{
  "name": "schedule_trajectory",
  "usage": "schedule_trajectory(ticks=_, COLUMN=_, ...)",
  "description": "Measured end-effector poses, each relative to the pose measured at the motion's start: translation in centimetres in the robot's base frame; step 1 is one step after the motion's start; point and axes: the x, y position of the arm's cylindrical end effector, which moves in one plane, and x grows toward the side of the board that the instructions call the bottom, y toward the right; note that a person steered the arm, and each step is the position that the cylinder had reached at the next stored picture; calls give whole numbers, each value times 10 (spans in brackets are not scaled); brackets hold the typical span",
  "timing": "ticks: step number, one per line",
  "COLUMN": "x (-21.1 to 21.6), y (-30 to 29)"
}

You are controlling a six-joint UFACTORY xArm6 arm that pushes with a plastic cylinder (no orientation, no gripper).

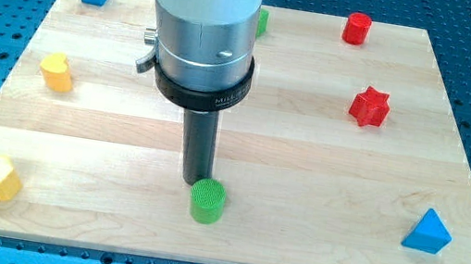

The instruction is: Move the red star to the top right of the green circle

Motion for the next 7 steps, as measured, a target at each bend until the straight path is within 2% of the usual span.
schedule_trajectory(ticks=3, x=-14, y=2)
schedule_trajectory(ticks=4, x=-32, y=25)
schedule_trajectory(ticks=6, x=-28, y=166)
schedule_trajectory(ticks=7, x=-55, y=210)
